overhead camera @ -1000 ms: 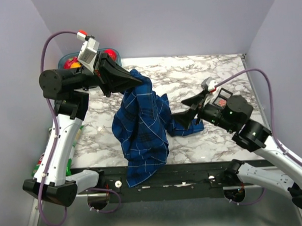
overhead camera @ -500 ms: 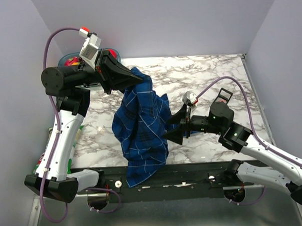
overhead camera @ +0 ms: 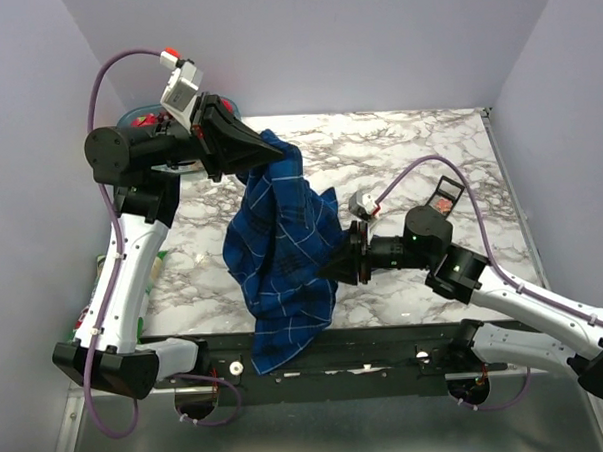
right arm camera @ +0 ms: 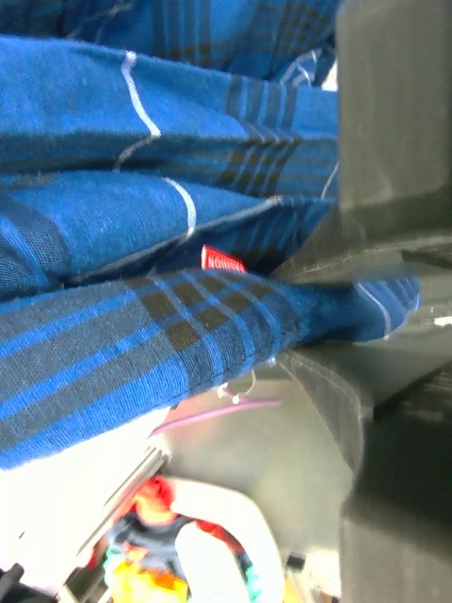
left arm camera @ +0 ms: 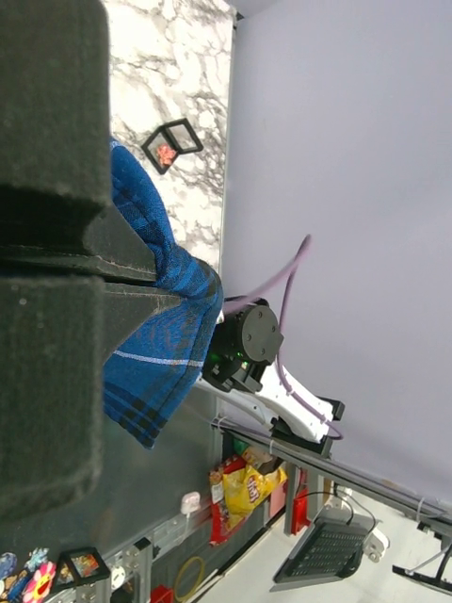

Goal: Pin the brooch onto the clothing
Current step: Adjust the crumpled clothing at the center of the board.

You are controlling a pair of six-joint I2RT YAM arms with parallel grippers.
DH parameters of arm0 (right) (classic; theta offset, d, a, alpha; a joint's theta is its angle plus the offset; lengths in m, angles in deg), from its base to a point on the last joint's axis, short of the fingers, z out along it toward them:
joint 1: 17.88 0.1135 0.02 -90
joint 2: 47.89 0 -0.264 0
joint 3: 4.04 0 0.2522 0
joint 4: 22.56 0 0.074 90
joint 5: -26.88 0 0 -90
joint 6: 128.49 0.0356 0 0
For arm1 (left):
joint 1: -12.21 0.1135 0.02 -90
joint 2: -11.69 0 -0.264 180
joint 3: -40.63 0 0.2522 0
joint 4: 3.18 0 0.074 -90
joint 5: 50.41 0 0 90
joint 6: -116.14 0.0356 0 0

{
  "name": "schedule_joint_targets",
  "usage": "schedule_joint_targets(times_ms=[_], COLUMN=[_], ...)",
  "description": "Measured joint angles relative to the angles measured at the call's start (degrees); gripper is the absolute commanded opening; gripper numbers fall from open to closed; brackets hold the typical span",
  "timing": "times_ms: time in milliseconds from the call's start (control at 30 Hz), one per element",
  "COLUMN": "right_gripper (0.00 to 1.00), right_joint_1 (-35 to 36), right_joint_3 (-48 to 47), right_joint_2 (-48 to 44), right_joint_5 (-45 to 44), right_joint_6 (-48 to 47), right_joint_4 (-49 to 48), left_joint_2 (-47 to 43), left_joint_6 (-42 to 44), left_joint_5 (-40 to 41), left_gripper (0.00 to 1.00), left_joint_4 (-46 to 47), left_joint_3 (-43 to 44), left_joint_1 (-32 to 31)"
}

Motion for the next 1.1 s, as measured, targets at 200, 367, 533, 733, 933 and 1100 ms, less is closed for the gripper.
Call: schedule_joint_targets(times_ms=[200, 367, 533, 733, 933, 1100], right_gripper=[0.01, 0.01, 0.01, 0.01, 0.01, 0.01], right_joint_1=[0.11, 0.15, 0.46, 0.61, 7.67, 14.67], right_joint_3=[-4.85, -15.3, -28.61, -31.19, -21.77, -20.83], right_joint_2=[-3.56, -11.63, -14.36, -7.43, -0.87, 3.87], right_joint_5=[-9.92, -28.74, -42.58, -44.81, -45.46, -50.51], right_joint_6=[-1.57, -5.46, -10.12, -9.51, -4.22, -0.07], right_joint_4=[10.27, 23.04, 28.11, 33.14, 30.82, 27.78], left_joint_2=[1.22, 3.3, 3.37, 2.78, 2.75, 2.58], left_joint_6=[1.05, 14.34, 22.88, 27.54, 32.89, 37.13], left_joint_5=[0.26, 7.04, 15.67, 29.09, 42.01, 48.35], left_gripper=[0.0, 0.0, 0.0, 0.0, 0.0, 0.0], left_joint_4=[-1.33, -17.07, -28.09, -29.14, -32.63, -33.53], left_joint_3=[2.38, 11.45, 15.02, 8.9, 0.37, -6.49], left_joint_1=[4.98, 7.93, 6.78, 4.72, 3.45, 3.08])
